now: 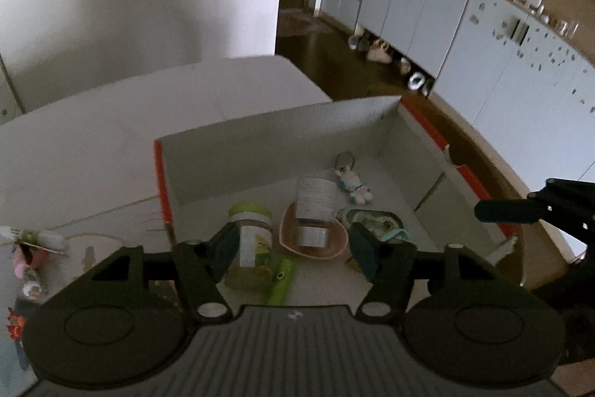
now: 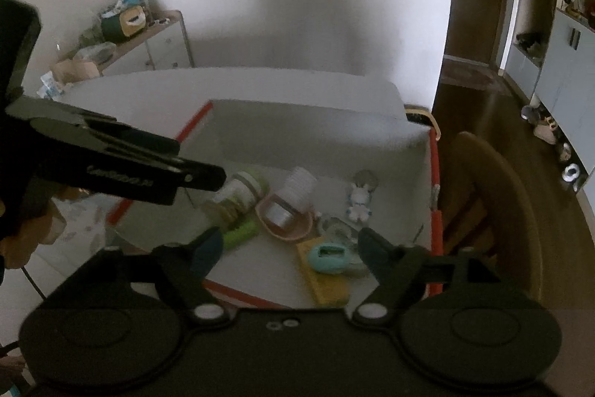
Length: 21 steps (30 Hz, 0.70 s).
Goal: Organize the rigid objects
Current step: 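Withdraw both tools from the box toward the remaining pile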
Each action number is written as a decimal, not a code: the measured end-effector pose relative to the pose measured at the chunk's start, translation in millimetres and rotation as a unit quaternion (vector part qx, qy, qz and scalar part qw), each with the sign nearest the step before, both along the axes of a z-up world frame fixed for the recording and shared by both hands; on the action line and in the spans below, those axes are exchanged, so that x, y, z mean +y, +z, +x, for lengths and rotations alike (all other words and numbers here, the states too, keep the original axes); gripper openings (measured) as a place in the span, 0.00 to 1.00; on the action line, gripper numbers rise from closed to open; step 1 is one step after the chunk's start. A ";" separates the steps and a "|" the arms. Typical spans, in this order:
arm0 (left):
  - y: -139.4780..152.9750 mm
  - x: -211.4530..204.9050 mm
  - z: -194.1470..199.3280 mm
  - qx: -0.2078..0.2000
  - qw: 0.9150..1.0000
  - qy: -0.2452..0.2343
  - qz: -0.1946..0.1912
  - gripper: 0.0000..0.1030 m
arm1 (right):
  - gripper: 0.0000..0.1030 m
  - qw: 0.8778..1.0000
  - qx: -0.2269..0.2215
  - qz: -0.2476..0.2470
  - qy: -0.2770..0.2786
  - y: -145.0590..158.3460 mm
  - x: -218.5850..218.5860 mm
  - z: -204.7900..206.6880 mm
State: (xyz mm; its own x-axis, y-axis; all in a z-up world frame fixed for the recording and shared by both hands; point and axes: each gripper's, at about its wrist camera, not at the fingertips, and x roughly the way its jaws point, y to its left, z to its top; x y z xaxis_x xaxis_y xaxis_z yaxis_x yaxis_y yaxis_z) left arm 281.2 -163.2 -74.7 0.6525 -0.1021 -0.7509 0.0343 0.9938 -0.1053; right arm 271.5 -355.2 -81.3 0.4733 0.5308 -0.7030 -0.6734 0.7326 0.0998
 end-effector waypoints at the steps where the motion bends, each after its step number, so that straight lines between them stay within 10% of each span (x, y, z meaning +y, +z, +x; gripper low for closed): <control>1: 3.3 2.2 -5.6 -0.008 1.000 0.002 0.001 0.63 | 0.81 1.000 -0.001 0.005 -0.001 1.8 1.0 -2.2; 21: 40.2 93.3 -107.4 -0.084 0.994 0.067 -0.008 0.77 | 0.99 0.995 0.005 0.097 0.013 30.2 59.8 -62.0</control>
State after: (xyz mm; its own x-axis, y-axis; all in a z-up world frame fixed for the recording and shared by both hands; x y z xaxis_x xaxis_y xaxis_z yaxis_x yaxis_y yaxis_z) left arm 173.8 -69.9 -34.5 0.7768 -0.0165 -0.6295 -0.0804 0.9889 -0.1251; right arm 209.4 -295.4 -51.1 0.4511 0.6689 -0.5909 -0.6902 0.6812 0.2441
